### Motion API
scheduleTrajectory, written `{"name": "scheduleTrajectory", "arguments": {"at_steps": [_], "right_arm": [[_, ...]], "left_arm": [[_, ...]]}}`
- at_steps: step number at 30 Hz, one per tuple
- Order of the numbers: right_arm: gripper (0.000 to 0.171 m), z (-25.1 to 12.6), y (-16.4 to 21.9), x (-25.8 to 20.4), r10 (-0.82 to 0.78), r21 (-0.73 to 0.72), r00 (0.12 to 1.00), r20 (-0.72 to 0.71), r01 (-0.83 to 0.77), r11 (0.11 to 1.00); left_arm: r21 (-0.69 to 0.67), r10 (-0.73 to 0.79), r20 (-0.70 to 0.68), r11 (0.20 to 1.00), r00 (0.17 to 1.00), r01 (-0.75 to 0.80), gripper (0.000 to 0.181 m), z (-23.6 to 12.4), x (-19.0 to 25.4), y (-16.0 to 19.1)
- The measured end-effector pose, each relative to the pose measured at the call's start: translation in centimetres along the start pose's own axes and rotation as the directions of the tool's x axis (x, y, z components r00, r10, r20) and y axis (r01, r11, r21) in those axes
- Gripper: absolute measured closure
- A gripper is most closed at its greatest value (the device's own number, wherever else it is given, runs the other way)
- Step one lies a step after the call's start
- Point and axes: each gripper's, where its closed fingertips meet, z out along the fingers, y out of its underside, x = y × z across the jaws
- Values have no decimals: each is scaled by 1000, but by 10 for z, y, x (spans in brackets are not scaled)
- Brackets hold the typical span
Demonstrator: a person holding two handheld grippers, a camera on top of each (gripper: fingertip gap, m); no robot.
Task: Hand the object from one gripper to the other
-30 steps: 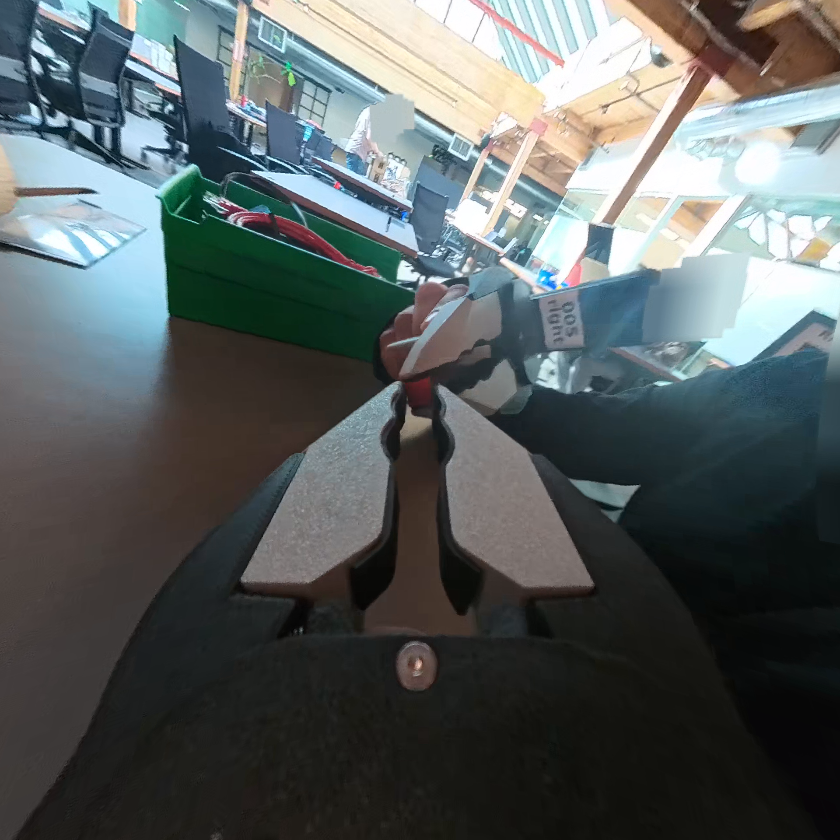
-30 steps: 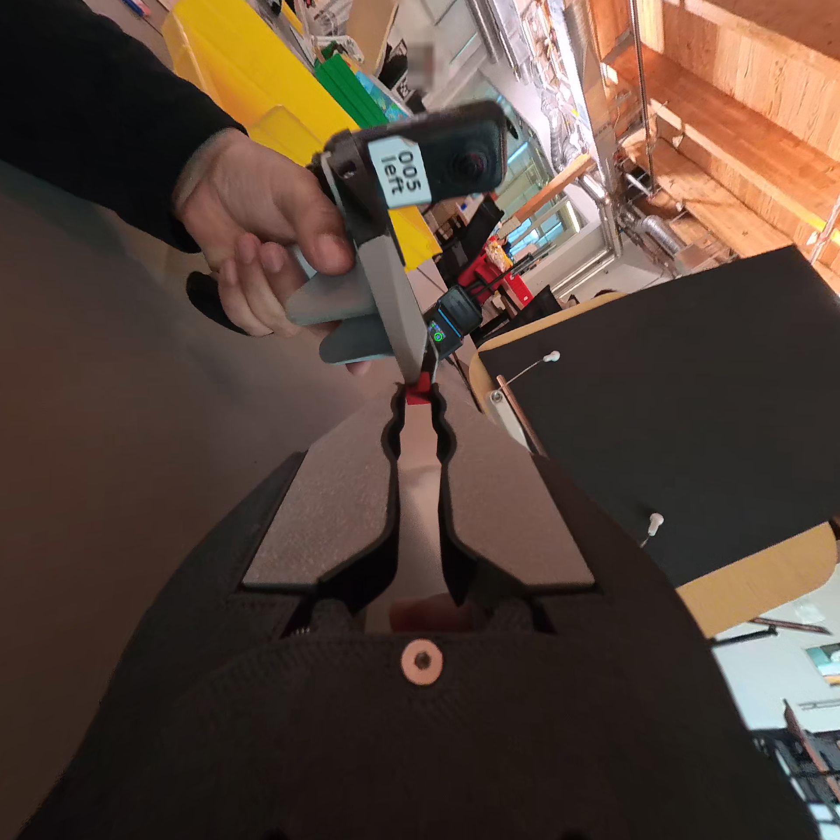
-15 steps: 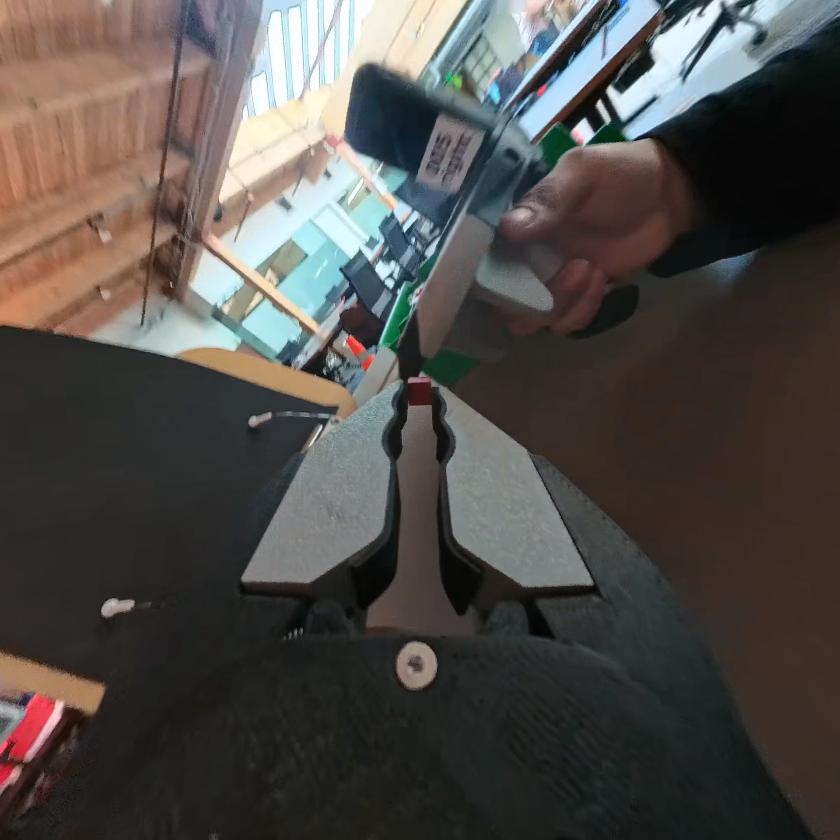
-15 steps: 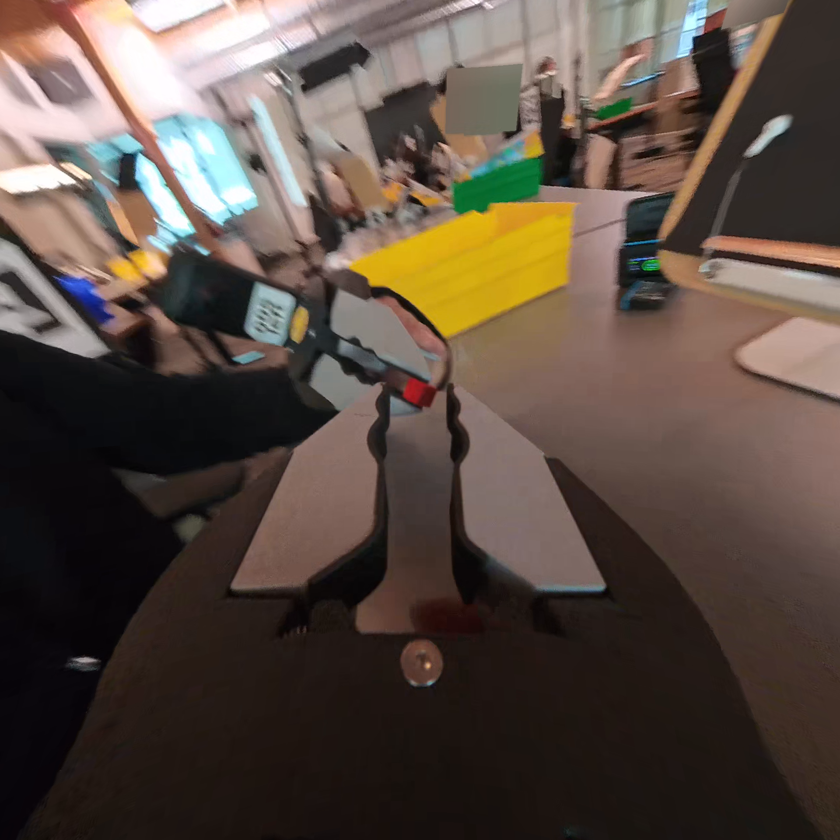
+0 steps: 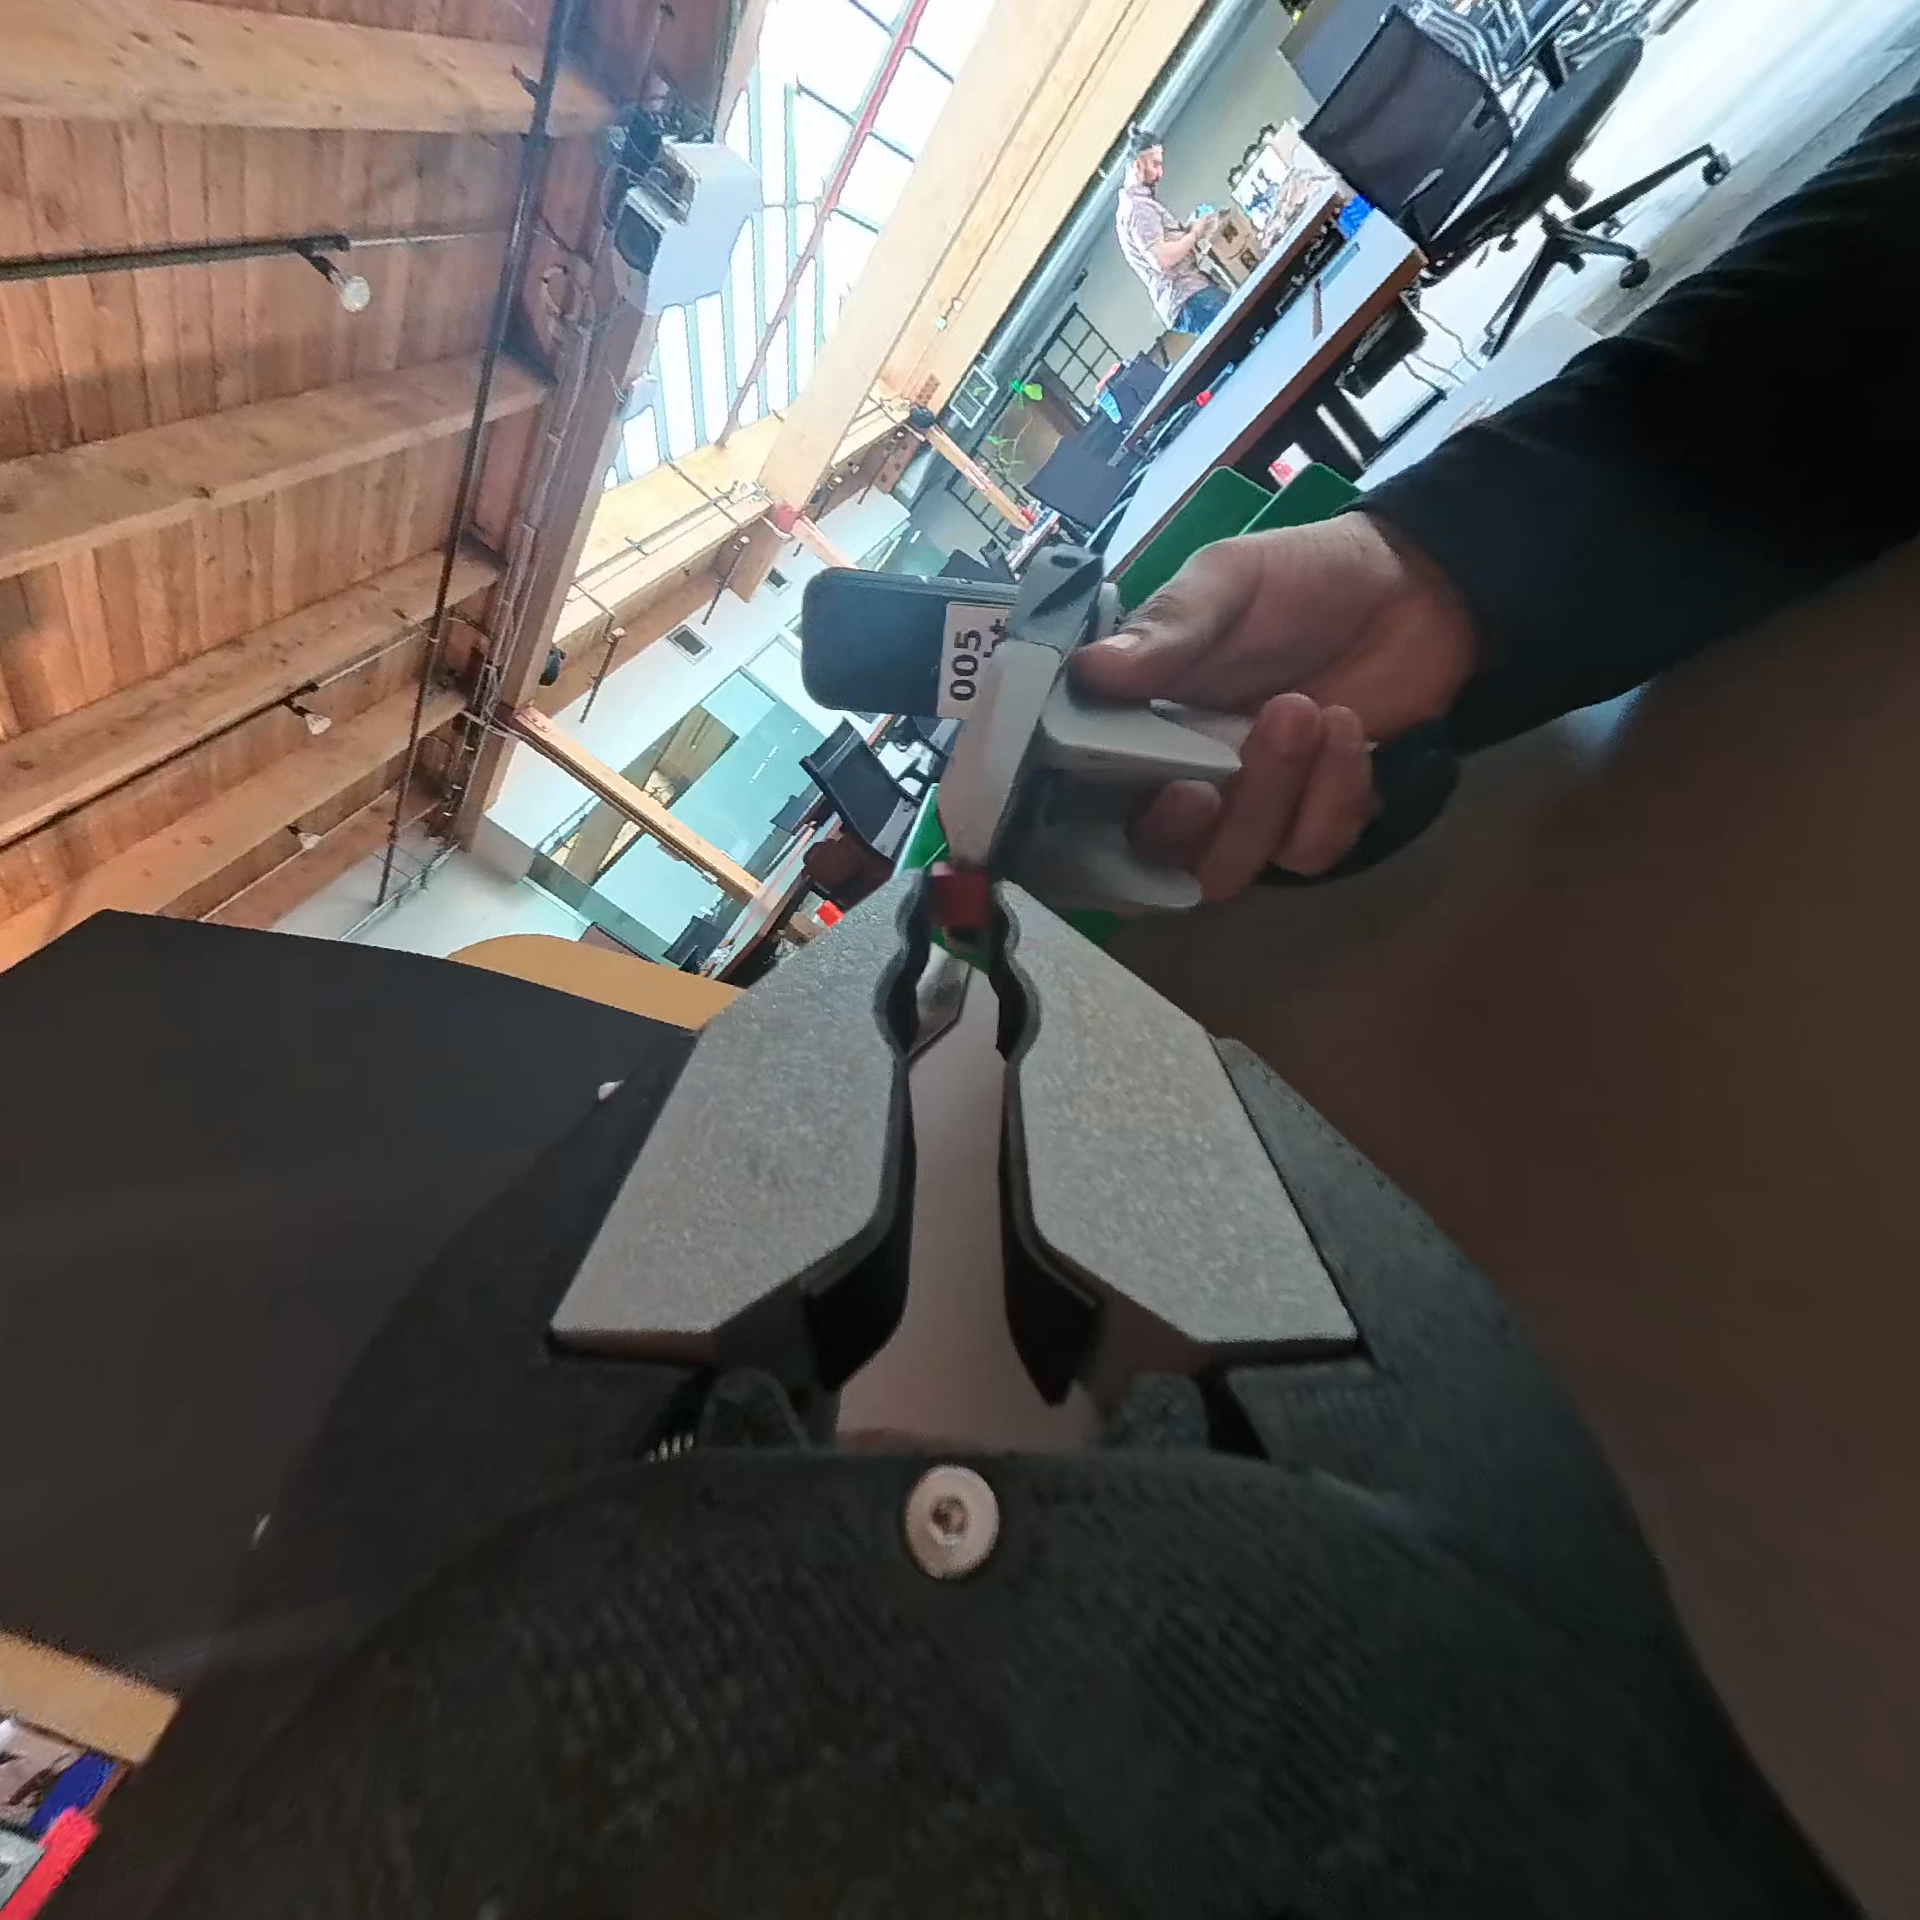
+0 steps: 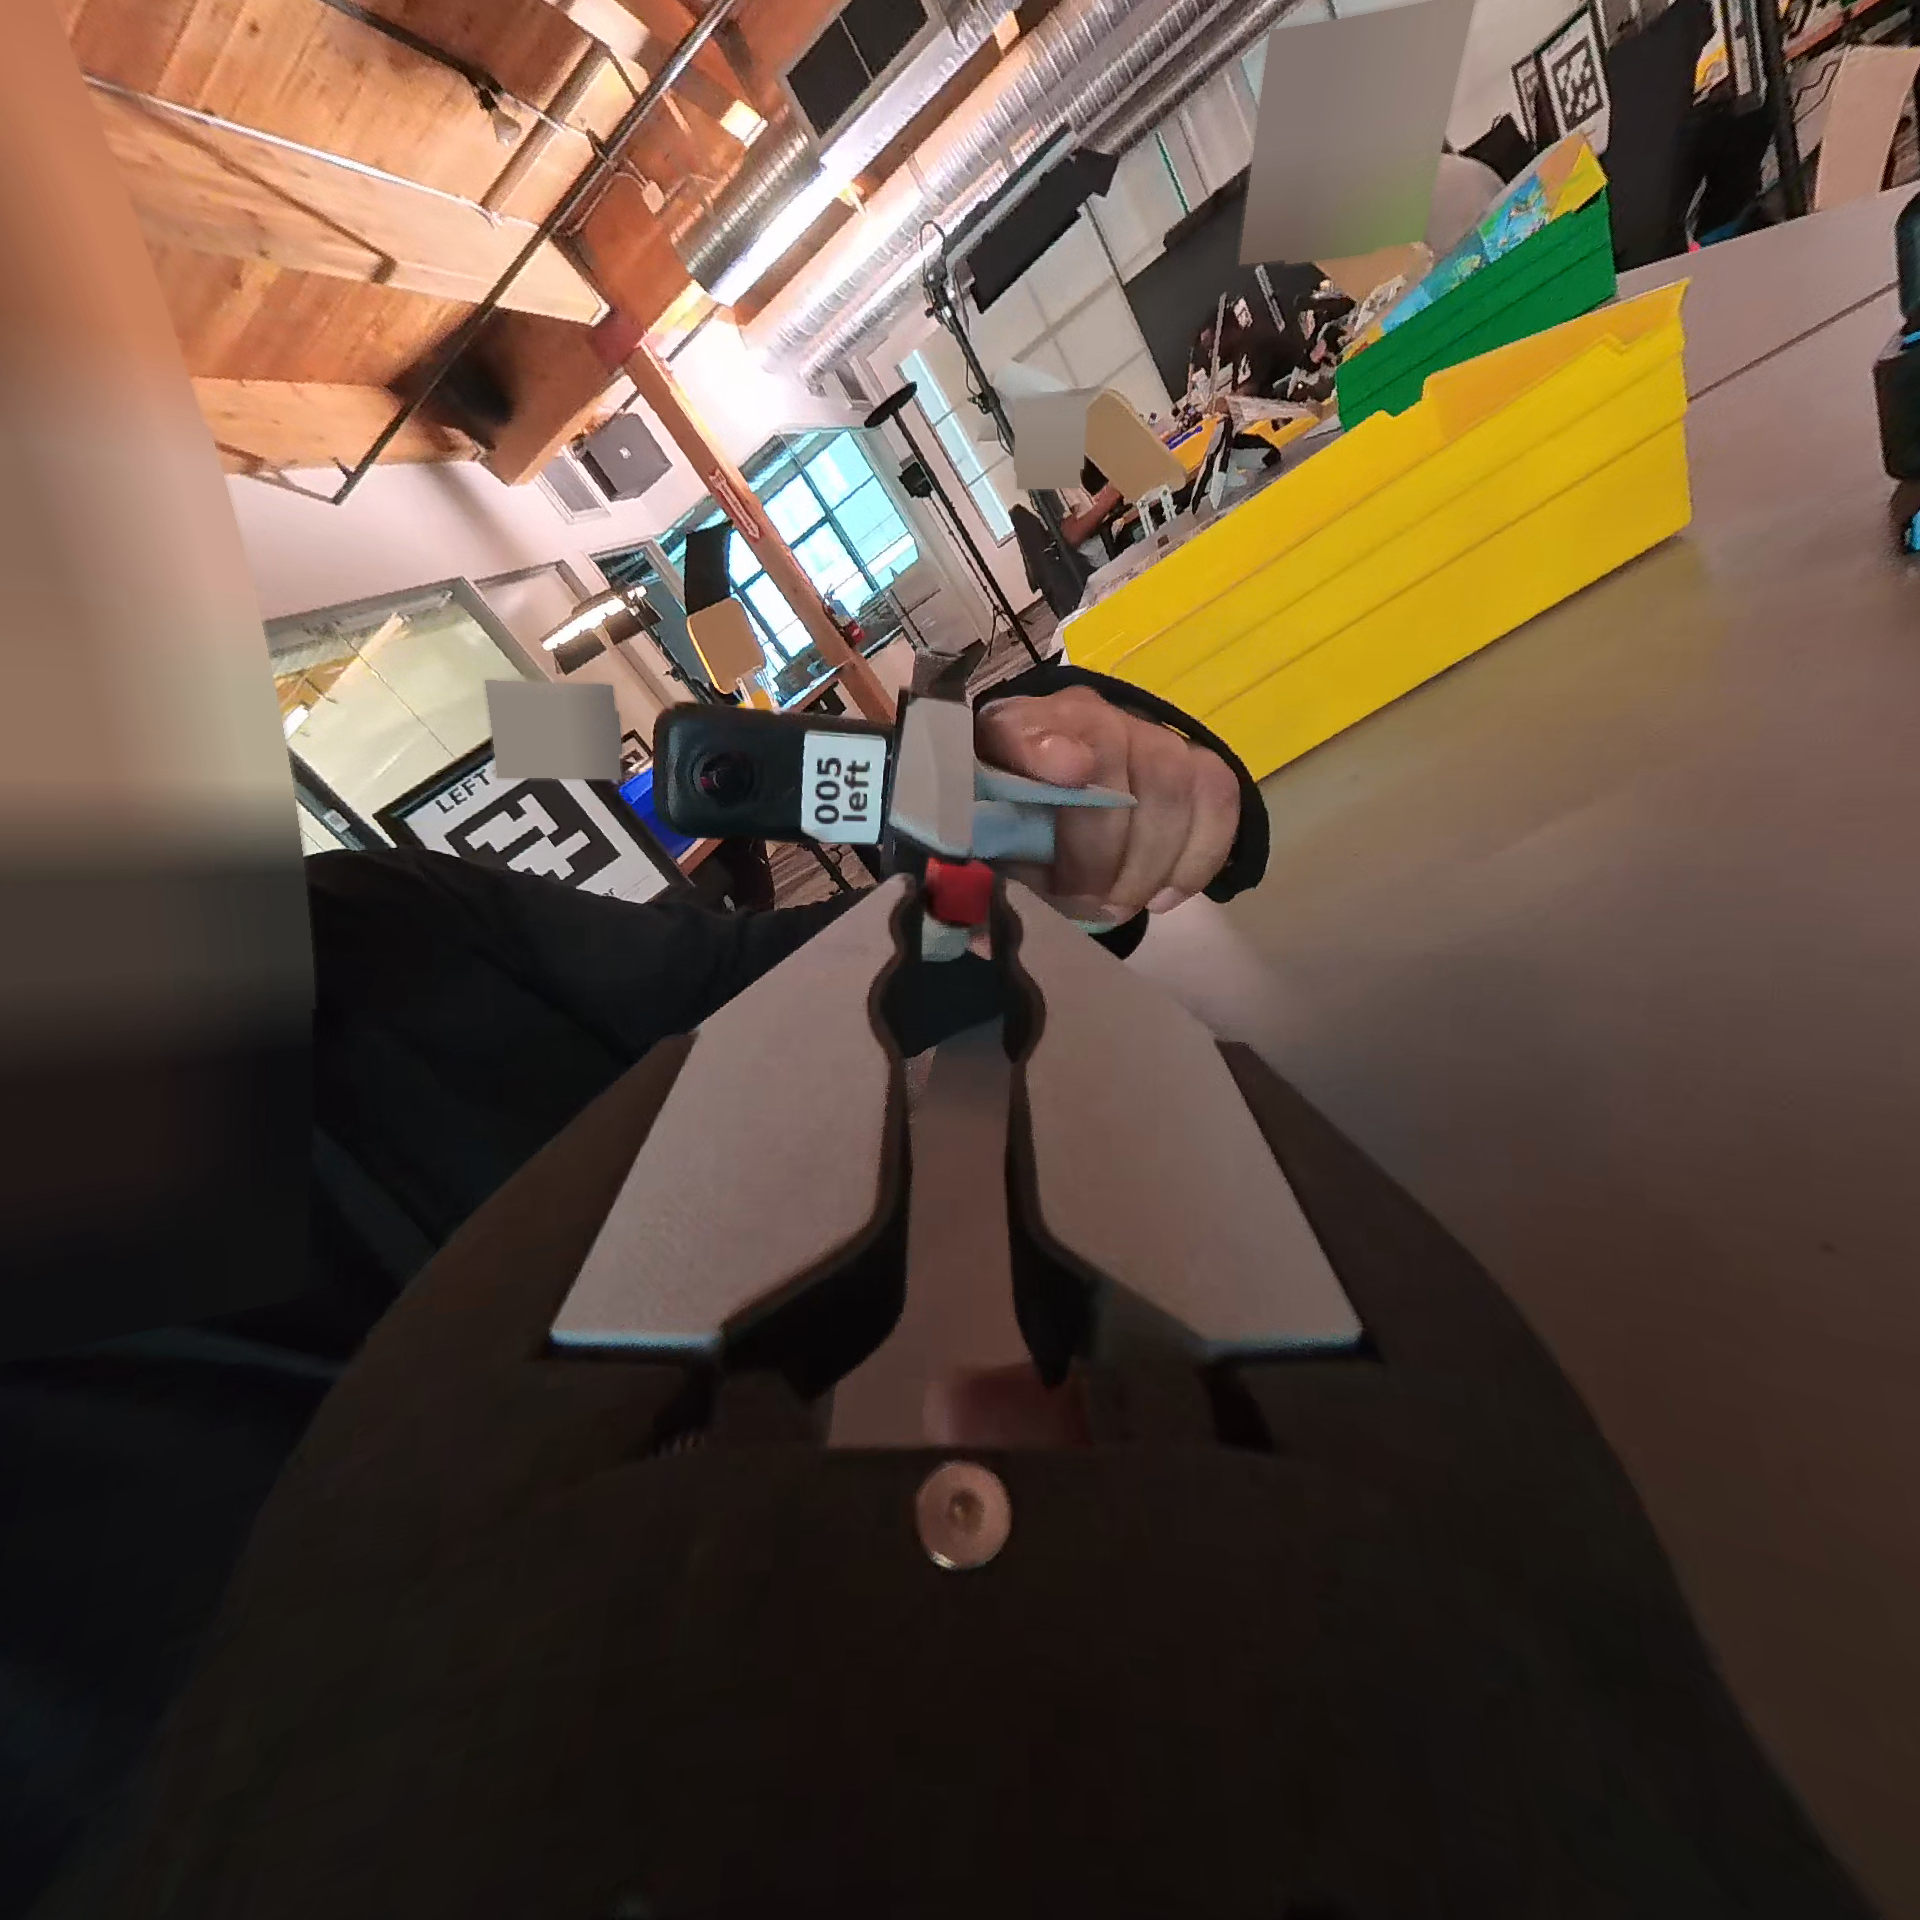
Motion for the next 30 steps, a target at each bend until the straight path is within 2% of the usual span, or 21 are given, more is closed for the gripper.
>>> {"name": "scheduleTrajectory", "arguments": {"at_steps": [2, 5, 7, 8, 9, 11, 14, 17, 19, 21, 25, 30], "right_arm": [[164, 0, -1, 1, -4, 2, 1000, -4, 4, 1000], [164, -1, -1, 6, -45, -6, 997, -54, 45, 999], [165, -4, -4, 17, -143, -21, 977, -160, 142, 990], [164, -8, -5, 26, -232, -55, 939, -252, 226, 973], [164, -12, -7, 33, -343, -111, 875, -340, 325, 939], [165, -18, -15, 37, -563, -230, 690, -455, 519, 823], [165, -16, -17, 32, -814, -433, 352, -462, 712, 553], [165, -11, -10, 38, -930, -634, 5, -367, 730, 254], [164, -11, -7, 47, -940, -722, -129, -316, 675, 150], [165, -8, -4, 51, -944, -745, -159, -290, 656, 118], [164, -6, -9, 45, -930, -753, -230, -287, 654, 71], [164, -3, -4, 47, -932, -784, -280, -230, 621, 7]], "left_arm": [[-5, 1, 5, 1000, 1000, -1, 174, 0, 0, 1], [-66, -76, 8, 995, 997, 76, 174, 1, -1, 10], [-89, -136, 18, 987, 991, 137, 174, 1, -5, 15], [-72, -187, 20, 980, 982, 188, 174, -1, -8, 14], [-58, -267, 13, 962, 964, 267, 174, -3, -12, 15], [-86, -469, -34, 881, 883, 465, 167, -3, -15, 24], [-109, -735, -96, 678, 671, 727, 166, -3, -18, 33], [-137, -878, -177, 469, 444, 872, 162, -3, -15, 33], [-150, -908, -213, 396, 362, 906, 156, -4, -13, 31], [-178, -917, -177, 387, 357, 905, 153, -3, -12, 38], [-236, -903, -135, 429, 408, 872, 149, 0, -2, 47], [-208, -911, -144, 410, 386, 888, 154, 1, -5, 43]]}}
